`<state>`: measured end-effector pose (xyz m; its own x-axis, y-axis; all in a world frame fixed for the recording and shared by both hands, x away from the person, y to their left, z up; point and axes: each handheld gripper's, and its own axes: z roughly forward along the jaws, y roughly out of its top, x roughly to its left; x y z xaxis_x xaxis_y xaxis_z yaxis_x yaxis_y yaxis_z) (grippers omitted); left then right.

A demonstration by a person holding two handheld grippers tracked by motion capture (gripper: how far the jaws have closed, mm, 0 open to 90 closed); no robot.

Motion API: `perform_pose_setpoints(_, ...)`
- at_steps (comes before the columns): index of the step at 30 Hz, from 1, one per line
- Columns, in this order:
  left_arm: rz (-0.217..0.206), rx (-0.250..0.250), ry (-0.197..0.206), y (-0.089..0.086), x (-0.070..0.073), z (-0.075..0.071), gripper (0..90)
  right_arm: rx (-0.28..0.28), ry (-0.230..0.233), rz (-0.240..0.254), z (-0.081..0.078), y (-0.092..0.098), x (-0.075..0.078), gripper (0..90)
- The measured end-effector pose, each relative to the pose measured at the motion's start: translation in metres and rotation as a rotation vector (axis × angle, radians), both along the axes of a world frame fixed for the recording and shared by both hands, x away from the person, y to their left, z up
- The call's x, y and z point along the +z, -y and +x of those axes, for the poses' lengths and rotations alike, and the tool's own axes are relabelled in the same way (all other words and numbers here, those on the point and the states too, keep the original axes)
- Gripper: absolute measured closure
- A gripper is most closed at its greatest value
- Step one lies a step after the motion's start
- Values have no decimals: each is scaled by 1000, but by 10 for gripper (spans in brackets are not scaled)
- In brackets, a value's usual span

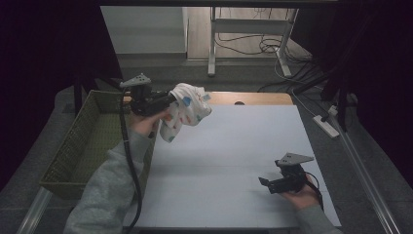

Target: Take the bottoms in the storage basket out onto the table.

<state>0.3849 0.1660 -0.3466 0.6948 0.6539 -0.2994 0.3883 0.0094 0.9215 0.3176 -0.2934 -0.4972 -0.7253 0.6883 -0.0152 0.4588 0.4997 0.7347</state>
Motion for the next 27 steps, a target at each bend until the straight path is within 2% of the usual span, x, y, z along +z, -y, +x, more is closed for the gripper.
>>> perform_pose_setpoints(17, 5, -57, -44, 25, -20, 2, 755, 0, 0, 0, 0, 0, 0, 66)
perform_pose_setpoints(27, 24, -81, -67, 41, -31, 4, 755, 0, 0, -1, 0, 0, 0, 66)
